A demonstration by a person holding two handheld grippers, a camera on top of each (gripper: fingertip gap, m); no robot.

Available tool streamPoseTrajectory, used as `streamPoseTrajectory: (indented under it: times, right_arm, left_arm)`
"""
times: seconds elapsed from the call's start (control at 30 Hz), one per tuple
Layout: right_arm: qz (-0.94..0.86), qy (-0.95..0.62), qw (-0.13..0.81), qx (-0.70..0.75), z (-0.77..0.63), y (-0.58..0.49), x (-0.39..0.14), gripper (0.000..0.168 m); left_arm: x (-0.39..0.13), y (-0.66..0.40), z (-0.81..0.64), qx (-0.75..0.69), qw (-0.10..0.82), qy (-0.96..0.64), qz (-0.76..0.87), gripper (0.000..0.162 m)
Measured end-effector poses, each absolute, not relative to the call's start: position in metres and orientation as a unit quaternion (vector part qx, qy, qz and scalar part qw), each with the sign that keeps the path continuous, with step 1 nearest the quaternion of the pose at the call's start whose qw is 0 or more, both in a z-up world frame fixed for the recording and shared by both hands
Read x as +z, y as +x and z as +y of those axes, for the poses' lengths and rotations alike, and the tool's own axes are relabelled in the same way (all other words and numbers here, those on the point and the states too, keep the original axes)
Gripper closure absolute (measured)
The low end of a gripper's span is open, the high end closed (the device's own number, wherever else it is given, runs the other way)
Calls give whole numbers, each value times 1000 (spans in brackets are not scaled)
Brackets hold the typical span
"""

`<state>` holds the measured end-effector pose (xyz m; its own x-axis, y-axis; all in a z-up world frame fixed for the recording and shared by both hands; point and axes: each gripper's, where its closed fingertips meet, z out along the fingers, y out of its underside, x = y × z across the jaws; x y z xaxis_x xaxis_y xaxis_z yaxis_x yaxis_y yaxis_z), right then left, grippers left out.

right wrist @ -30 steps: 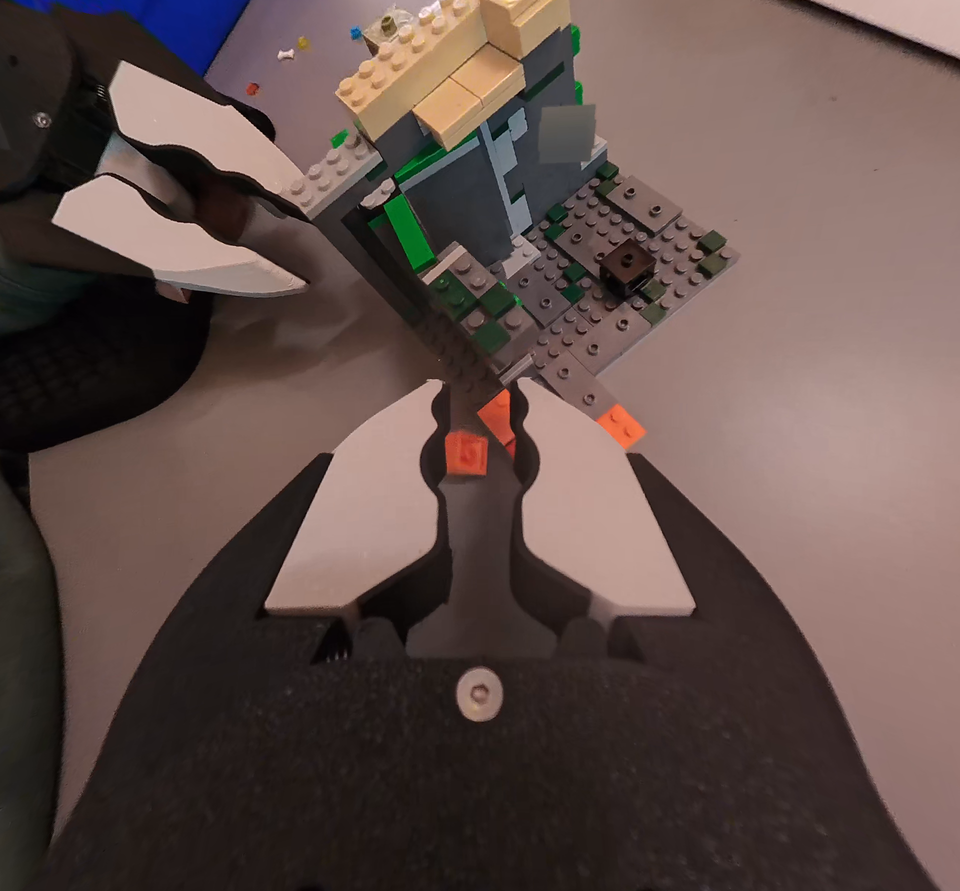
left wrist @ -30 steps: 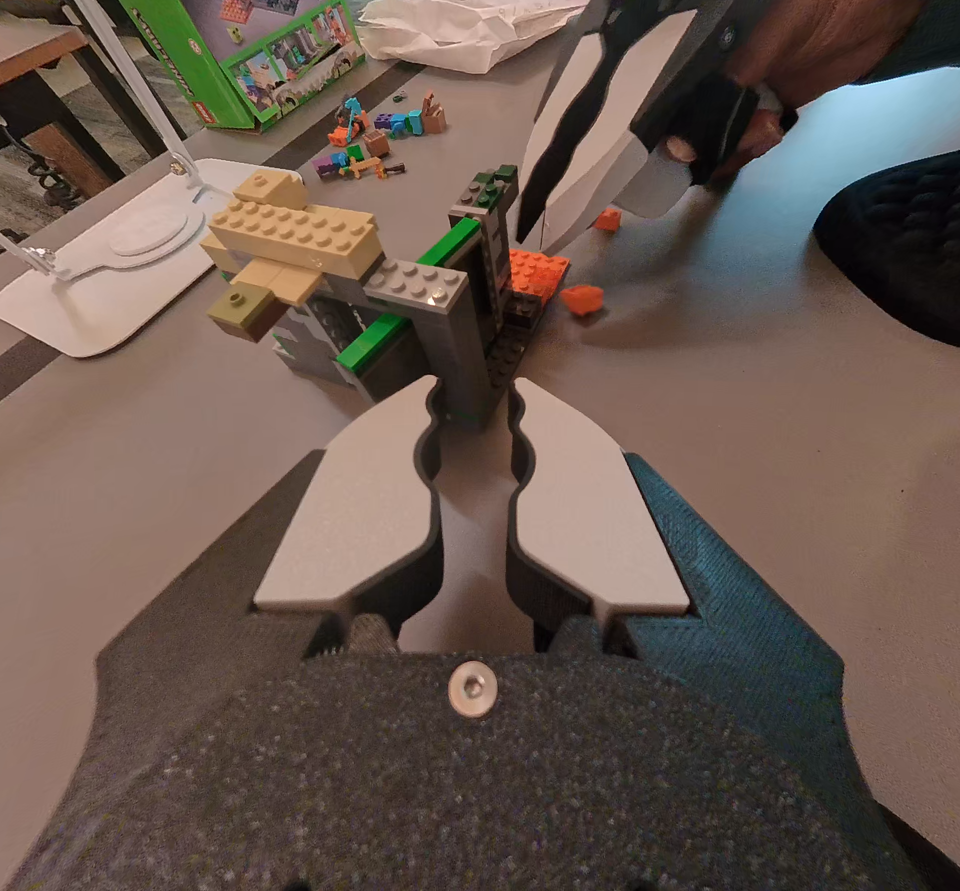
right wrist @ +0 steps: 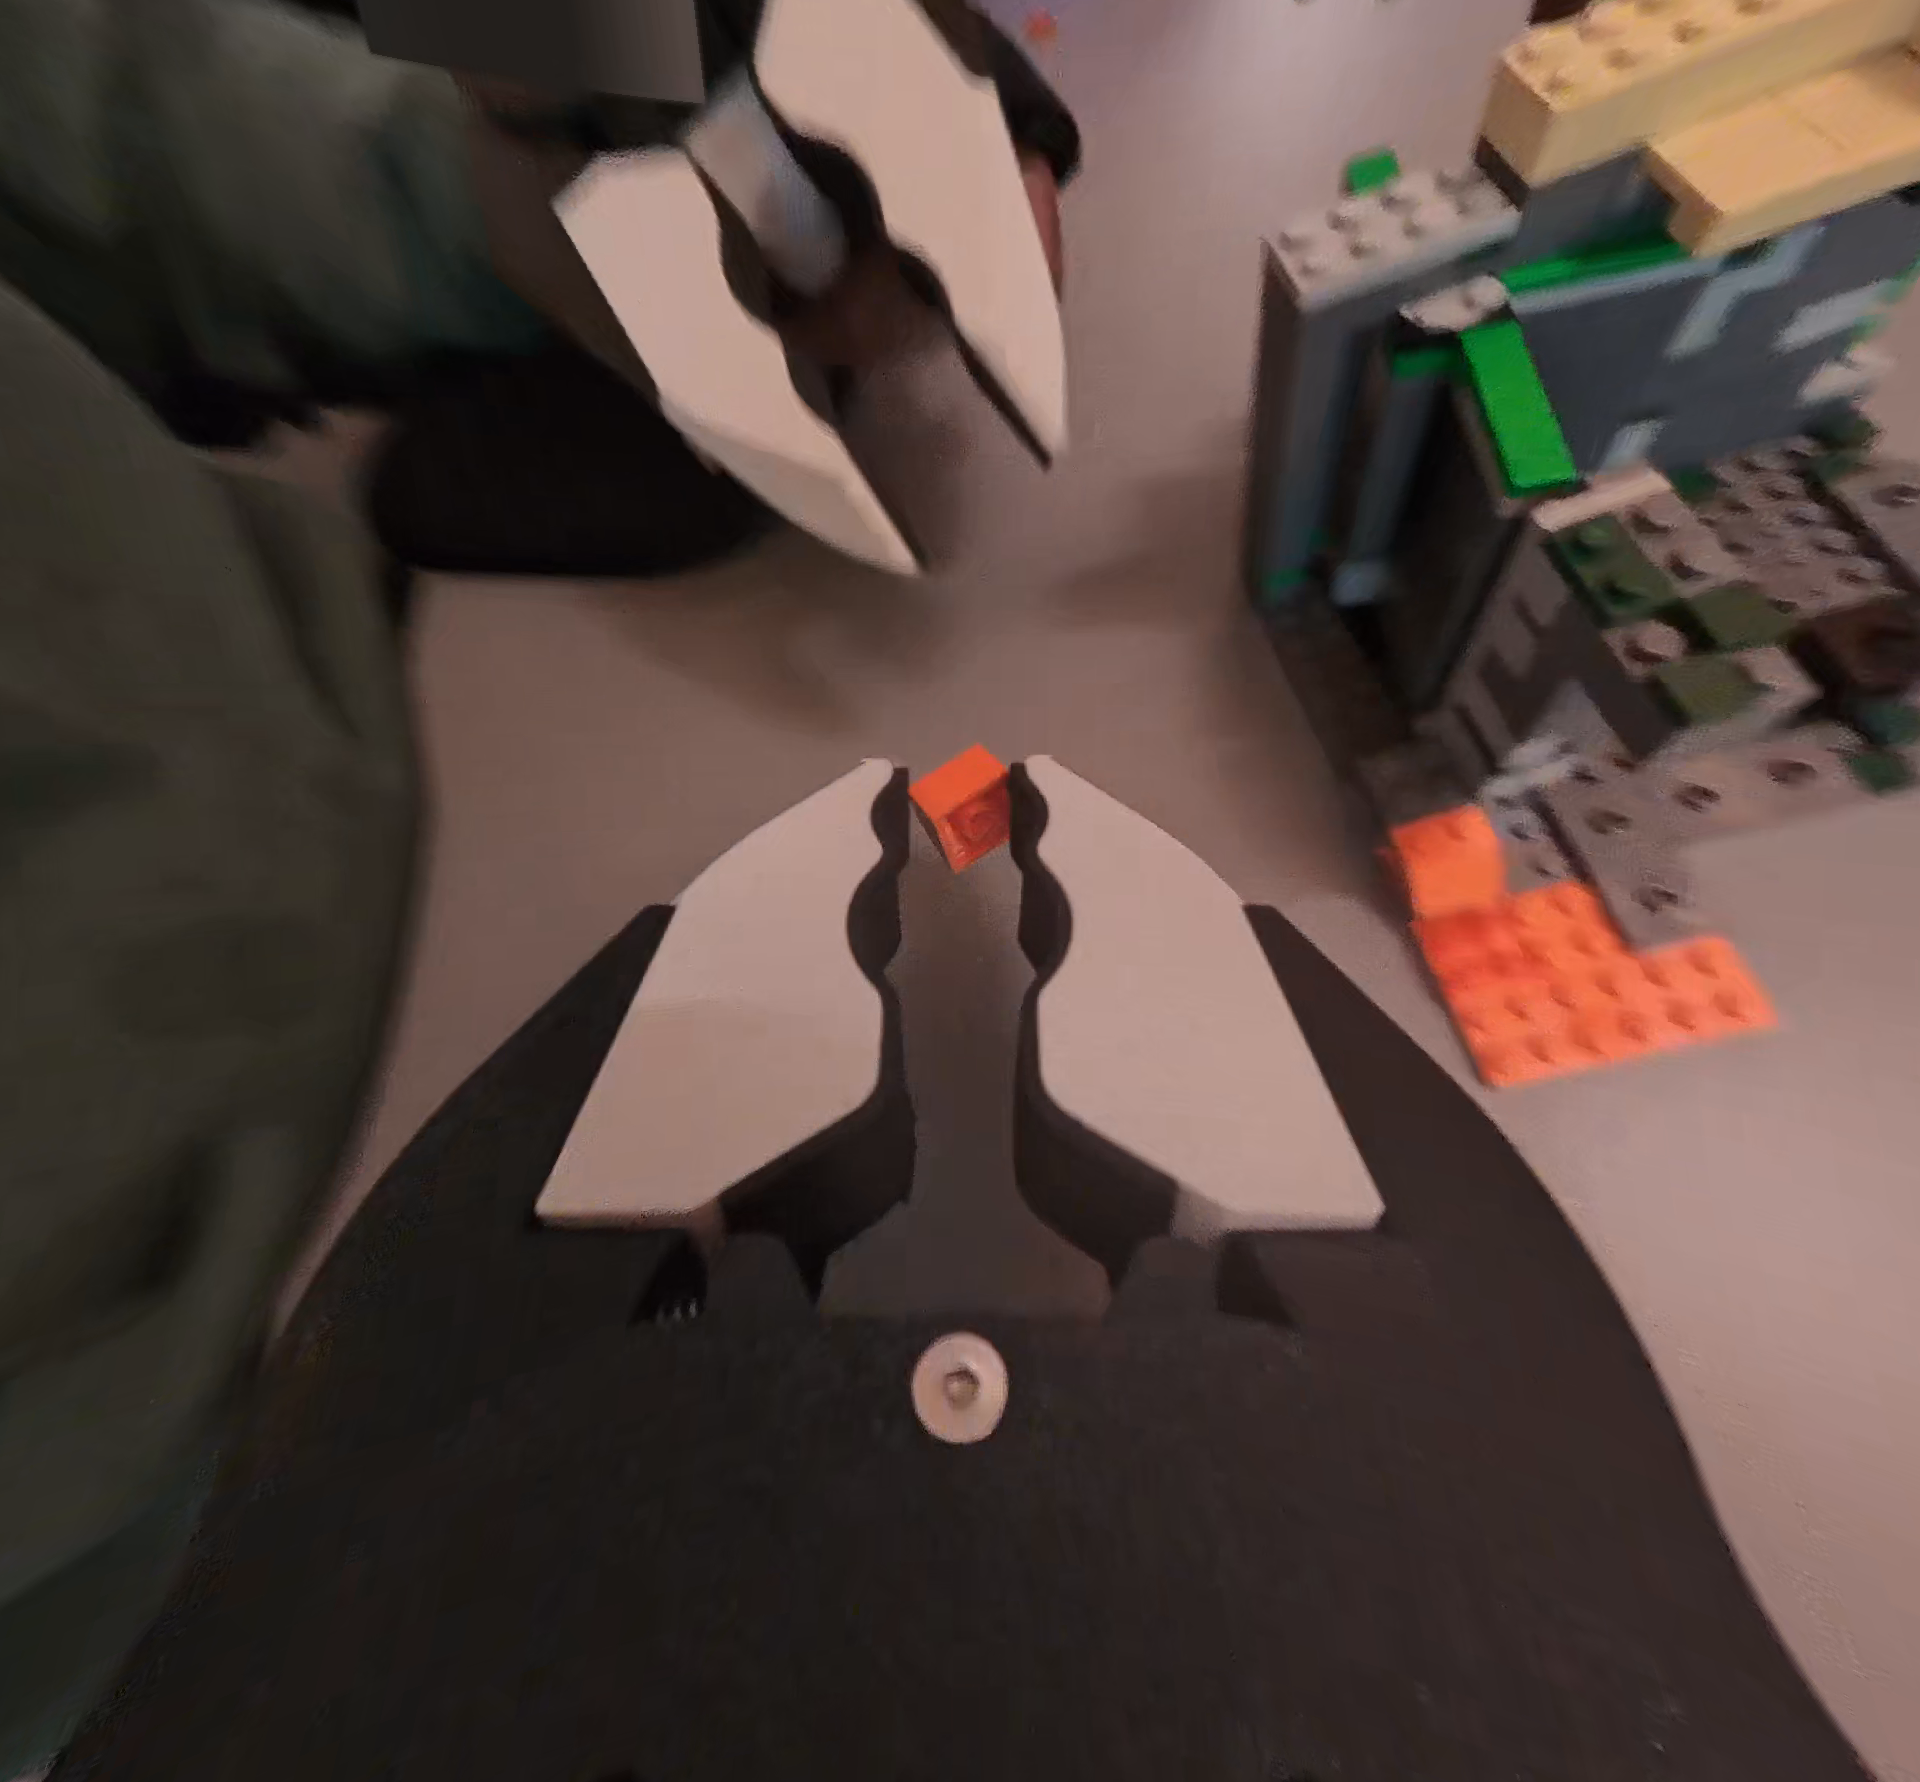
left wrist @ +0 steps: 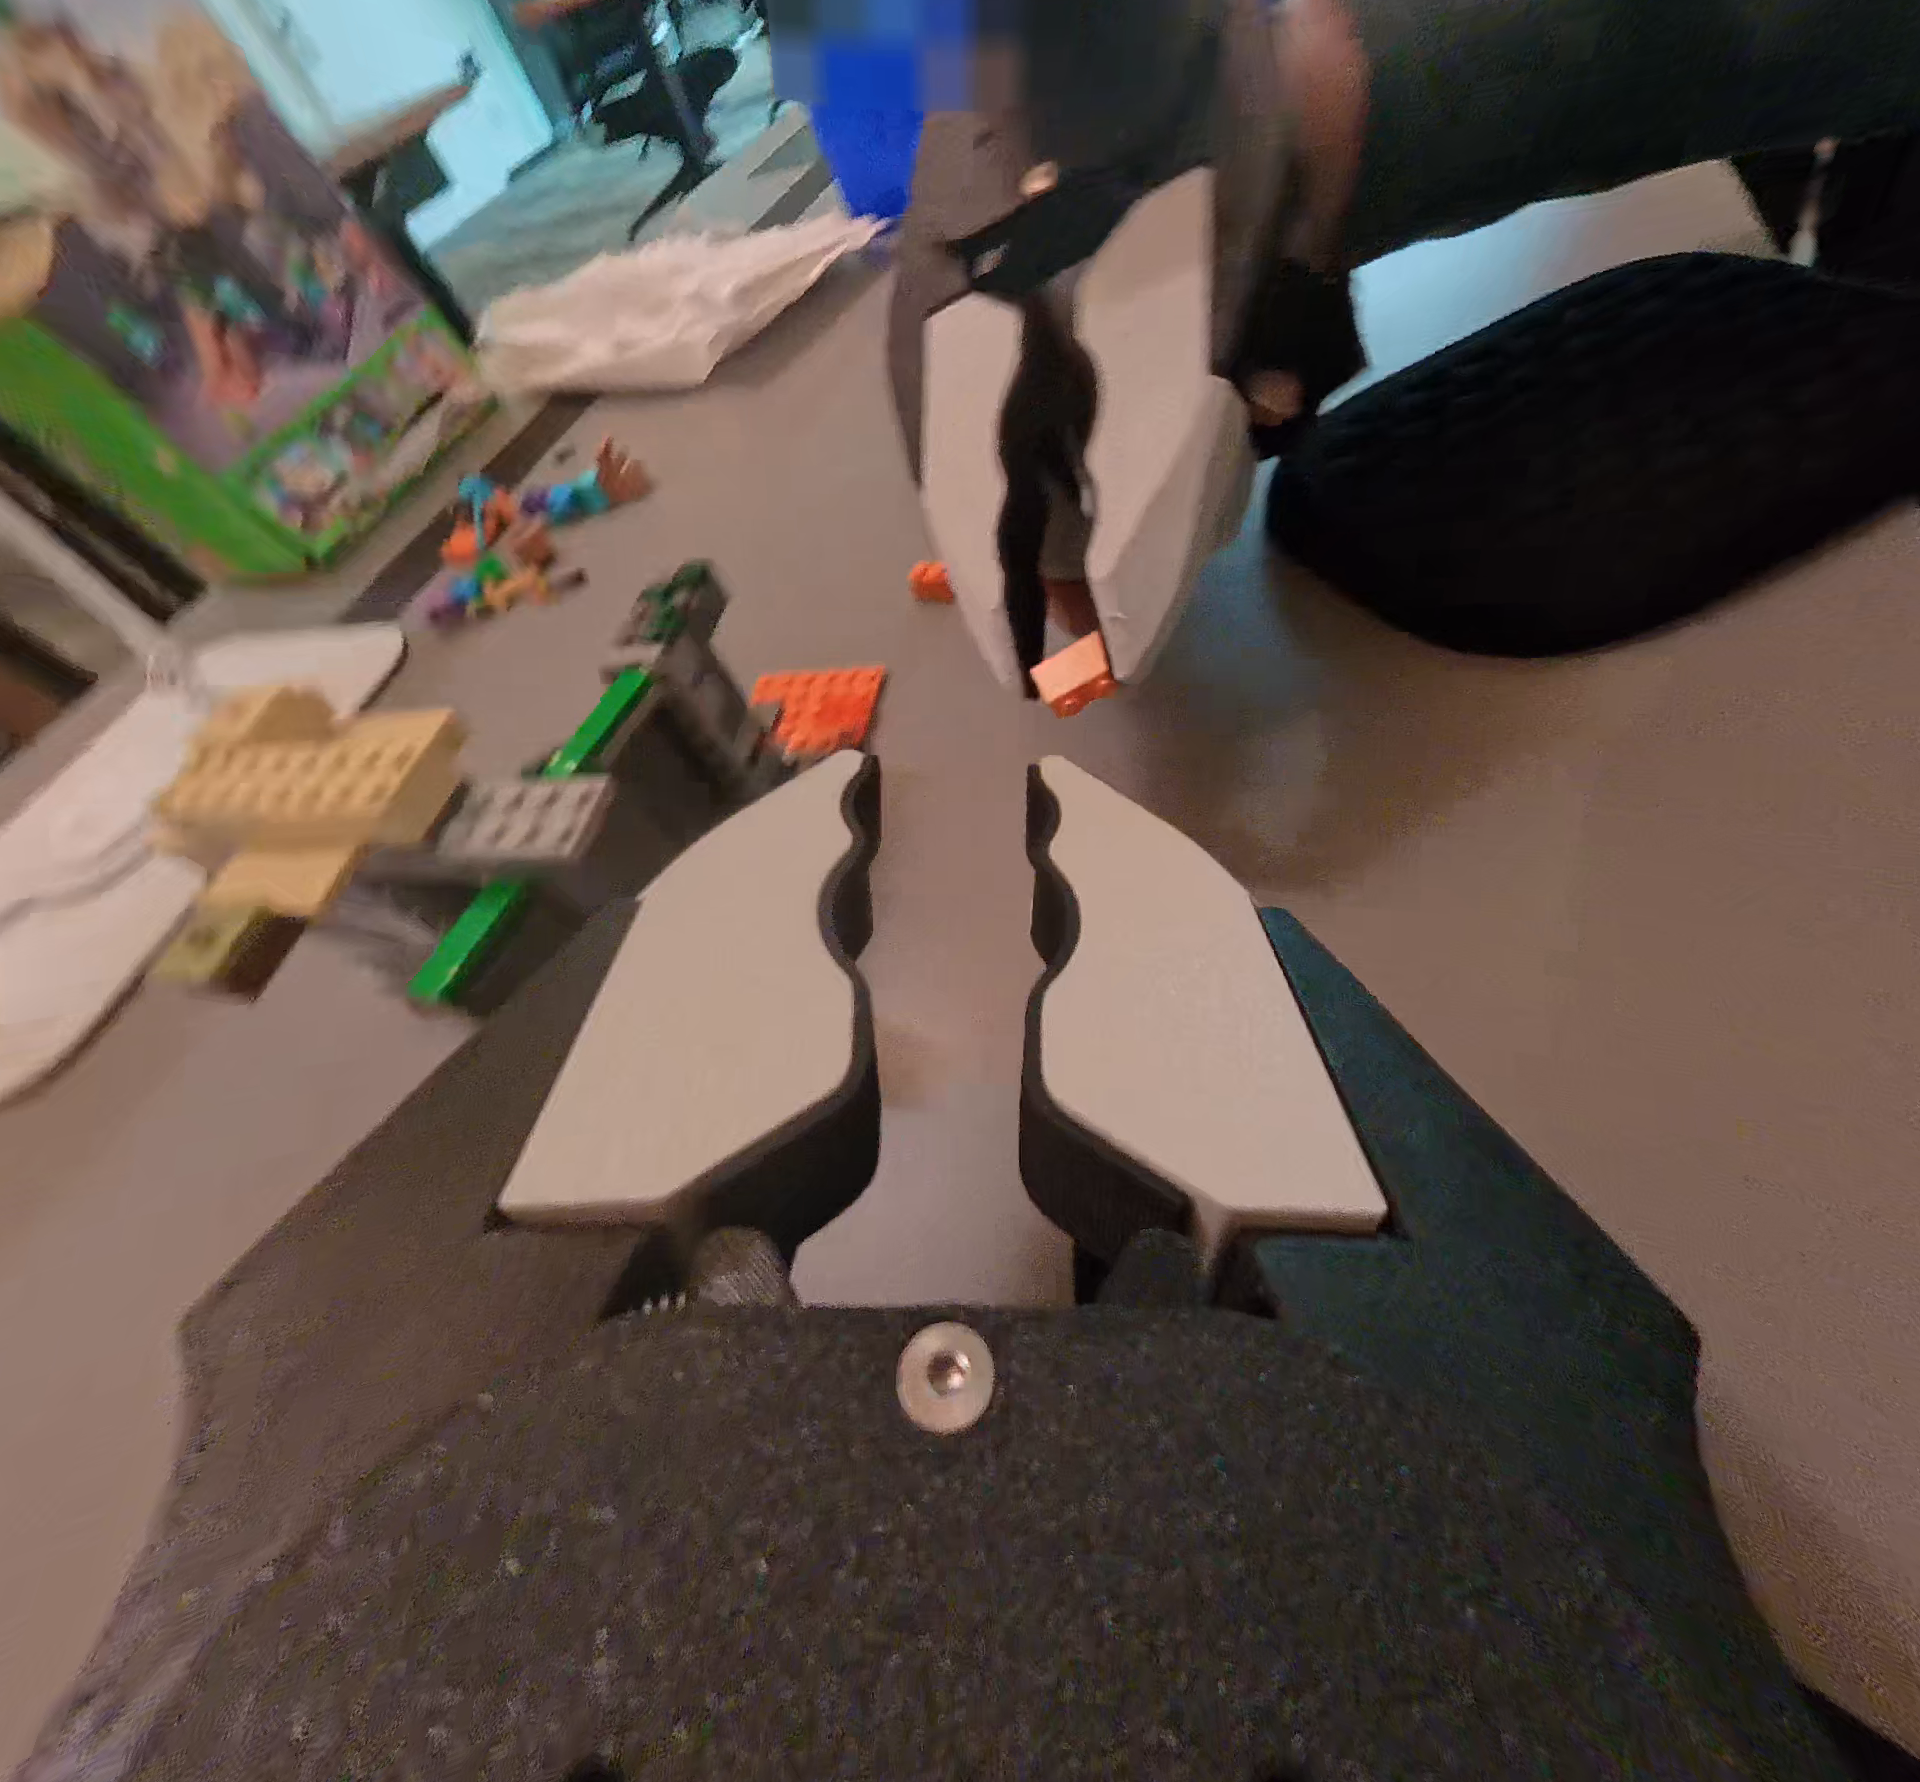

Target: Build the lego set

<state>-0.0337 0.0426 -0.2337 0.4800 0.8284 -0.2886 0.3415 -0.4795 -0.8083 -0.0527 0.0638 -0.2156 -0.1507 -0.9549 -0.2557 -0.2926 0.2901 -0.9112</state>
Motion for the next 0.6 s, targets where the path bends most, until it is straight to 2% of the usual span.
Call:
streamPoseTrajectory:
  times: [0.27, 0.43, 0.6]
  right_arm:
    - [-291, -714, 266, 578, 11, -58, -197, 150]
    - [-270, -699, 225, 623, 7, -67, -193, 150]
    - [-252, -685, 218, 648, 7, -69, -190, 150]
  left_arm:
    - [-204, -50, 11, -316, 514, -317, 732, 135]
    - [-197, -50, 4, -283, 555, -275, 732, 147]
    - [-195, -50, 5, -287, 558, -284, 725, 148]
